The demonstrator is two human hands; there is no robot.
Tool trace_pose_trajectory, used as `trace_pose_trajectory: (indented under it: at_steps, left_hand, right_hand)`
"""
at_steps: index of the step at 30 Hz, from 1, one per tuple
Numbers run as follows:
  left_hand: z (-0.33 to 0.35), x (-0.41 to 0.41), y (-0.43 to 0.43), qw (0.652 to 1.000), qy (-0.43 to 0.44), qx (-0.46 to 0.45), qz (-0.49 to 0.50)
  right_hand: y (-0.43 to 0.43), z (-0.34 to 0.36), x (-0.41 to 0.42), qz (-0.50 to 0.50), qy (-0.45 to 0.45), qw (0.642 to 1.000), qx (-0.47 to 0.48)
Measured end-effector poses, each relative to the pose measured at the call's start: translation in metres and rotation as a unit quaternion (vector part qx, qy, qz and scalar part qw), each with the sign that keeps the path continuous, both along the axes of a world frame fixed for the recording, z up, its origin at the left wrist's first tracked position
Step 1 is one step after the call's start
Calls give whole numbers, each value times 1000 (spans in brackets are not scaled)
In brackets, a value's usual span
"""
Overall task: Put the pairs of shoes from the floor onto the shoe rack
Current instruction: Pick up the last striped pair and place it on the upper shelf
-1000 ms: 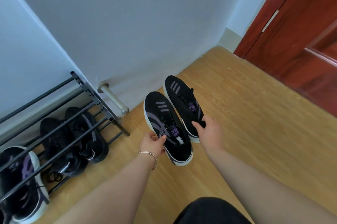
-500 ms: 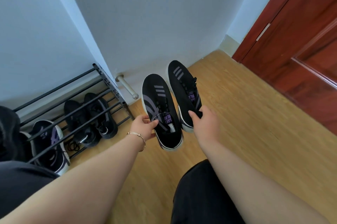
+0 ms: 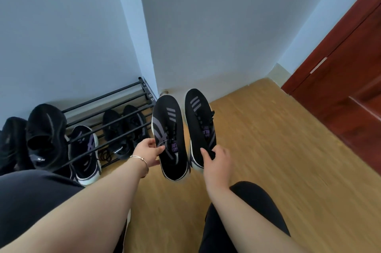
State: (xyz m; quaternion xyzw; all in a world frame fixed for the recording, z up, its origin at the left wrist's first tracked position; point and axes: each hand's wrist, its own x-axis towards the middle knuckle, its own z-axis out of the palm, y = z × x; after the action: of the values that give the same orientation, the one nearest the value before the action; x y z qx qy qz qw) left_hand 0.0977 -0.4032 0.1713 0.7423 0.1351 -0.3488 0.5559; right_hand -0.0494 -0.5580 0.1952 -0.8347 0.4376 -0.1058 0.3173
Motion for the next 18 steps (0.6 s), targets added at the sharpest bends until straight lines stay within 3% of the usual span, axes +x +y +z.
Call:
trace_pose_trajectory:
  at_steps: [18]
  left_hand:
    - [24,49,109,987,-25,12,158]
  right_hand:
    - [75,-10,87,141,-51,989,4]
